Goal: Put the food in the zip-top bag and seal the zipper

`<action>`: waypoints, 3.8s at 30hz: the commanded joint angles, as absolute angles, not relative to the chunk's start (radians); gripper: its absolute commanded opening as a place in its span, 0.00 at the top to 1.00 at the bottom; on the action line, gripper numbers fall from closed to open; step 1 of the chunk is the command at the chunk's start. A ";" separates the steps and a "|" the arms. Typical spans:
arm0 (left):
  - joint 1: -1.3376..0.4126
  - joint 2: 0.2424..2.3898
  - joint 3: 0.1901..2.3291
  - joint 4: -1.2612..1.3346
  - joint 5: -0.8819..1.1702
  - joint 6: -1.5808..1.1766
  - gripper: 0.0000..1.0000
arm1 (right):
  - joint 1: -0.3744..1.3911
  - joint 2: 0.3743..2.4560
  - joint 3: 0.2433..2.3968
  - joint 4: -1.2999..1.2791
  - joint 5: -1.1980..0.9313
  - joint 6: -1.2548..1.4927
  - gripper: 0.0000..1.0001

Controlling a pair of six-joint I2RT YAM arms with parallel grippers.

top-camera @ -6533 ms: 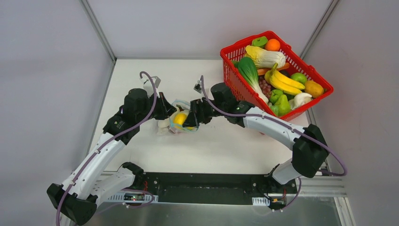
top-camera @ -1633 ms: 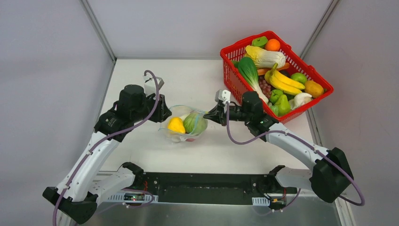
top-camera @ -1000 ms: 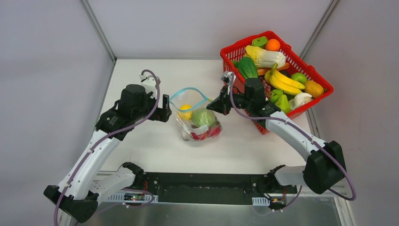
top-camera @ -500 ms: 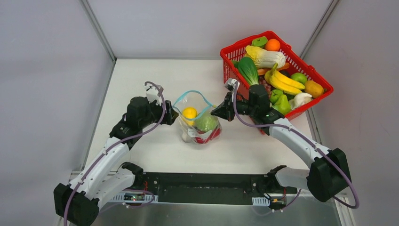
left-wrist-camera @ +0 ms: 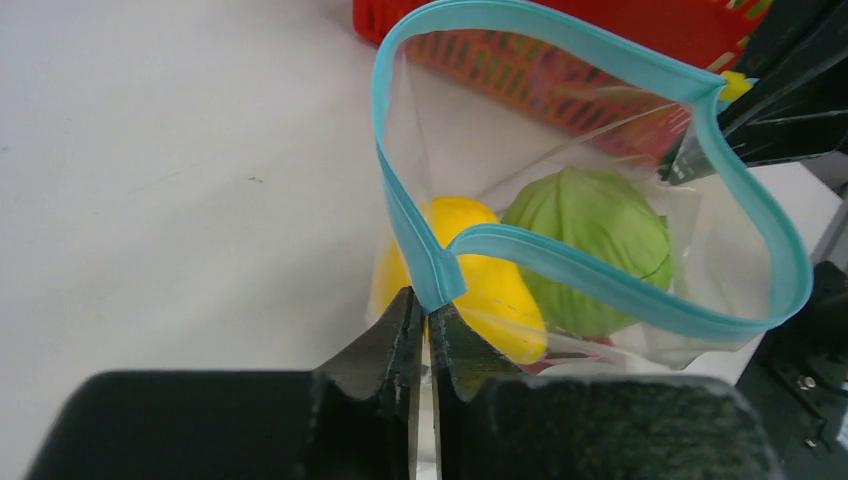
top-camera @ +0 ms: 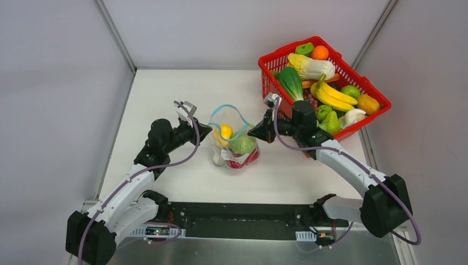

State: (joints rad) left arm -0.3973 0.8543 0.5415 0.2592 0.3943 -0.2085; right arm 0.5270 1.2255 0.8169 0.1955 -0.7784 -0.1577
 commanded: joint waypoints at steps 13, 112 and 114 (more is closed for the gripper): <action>-0.390 0.686 0.578 0.223 0.430 -0.102 1.00 | 0.519 1.143 0.760 0.330 -0.626 -0.071 0.94; -0.390 0.702 0.658 0.045 0.455 -0.130 1.00 | 0.414 1.043 1.284 -0.160 -0.430 0.274 1.00; -0.390 0.703 0.664 0.036 0.453 -0.127 1.00 | 0.568 1.091 1.296 -0.137 -0.404 0.236 1.00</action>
State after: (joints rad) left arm -0.3977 0.7086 0.6094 0.0151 0.4385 -0.1188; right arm 0.3466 1.0317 1.2423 -0.2501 -0.3973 0.3111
